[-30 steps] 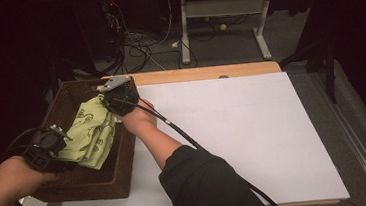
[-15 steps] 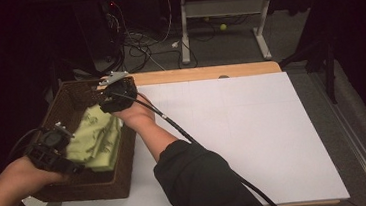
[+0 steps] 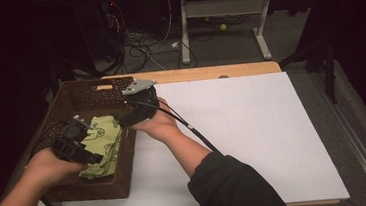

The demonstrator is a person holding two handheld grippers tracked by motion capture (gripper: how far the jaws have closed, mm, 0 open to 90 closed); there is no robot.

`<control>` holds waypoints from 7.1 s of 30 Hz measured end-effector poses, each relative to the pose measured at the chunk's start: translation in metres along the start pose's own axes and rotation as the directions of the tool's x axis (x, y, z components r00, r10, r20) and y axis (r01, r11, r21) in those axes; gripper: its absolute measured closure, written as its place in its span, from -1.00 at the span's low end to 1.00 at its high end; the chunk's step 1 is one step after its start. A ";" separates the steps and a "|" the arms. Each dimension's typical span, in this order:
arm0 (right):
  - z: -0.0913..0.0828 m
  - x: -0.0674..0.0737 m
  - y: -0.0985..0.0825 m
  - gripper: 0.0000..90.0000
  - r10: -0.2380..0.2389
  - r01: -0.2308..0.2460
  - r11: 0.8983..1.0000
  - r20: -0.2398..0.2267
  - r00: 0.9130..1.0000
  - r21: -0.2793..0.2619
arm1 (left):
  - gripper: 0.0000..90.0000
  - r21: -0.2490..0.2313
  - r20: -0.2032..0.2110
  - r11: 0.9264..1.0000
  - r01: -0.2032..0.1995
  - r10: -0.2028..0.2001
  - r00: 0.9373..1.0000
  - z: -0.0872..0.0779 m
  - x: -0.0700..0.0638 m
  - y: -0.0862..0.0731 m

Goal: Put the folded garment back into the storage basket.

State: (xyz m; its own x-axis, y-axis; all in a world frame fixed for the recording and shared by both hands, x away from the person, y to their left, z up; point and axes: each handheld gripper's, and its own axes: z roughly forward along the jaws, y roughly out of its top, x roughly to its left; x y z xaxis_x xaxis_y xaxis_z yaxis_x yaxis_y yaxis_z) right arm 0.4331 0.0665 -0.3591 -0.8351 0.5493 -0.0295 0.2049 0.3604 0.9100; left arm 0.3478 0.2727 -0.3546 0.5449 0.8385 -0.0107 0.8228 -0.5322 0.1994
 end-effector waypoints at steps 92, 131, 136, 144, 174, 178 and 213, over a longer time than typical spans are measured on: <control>-0.075 -0.001 -0.061 -0.97 0.000 0.000 1.000 -0.003 1.000 -0.010 | 0.47 0.098 0.089 0.995 -0.012 0.003 0.996 0.042 -0.012 0.026; -0.115 -0.005 -0.071 -0.99 0.005 -0.004 1.000 0.033 0.999 -0.022 | -0.30 0.145 0.102 0.984 0.107 -0.123 0.987 0.020 0.002 0.024; -0.136 -0.008 -0.092 -0.99 0.024 -0.023 0.999 0.049 0.999 -0.024 | -0.52 0.148 0.082 0.980 0.129 -0.143 0.986 0.008 0.005 0.019; -0.169 -0.018 -0.120 -0.99 0.038 -0.036 0.999 0.077 0.996 -0.026 | -1.00 0.182 0.056 0.970 0.158 -0.171 0.984 0.001 0.003 0.020; -0.291 -0.057 -0.228 -0.99 0.090 -0.091 0.996 0.296 0.951 -0.012 | -1.00 0.156 0.028 0.985 0.073 -0.078 0.997 -0.032 -0.070 0.096; -0.300 -0.057 -0.236 -0.99 0.092 -0.089 0.996 0.314 0.945 -0.022 | -1.00 0.150 0.044 0.988 0.044 -0.052 0.998 -0.028 -0.087 0.107; -0.317 -0.060 -0.242 -0.99 0.129 -0.113 0.991 0.309 0.942 -0.071 | -1.00 0.181 0.165 0.970 -0.161 0.132 0.977 0.087 -0.177 0.134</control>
State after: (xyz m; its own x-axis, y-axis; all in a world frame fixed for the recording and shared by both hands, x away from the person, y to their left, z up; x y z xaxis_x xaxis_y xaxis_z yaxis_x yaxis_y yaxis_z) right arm 0.2718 -0.2932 -0.4465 -0.6023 0.7974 -0.0379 0.2610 0.2416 0.9346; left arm 0.3756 0.0423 -0.4115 0.6677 0.7301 -0.1456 0.7396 -0.6728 0.0180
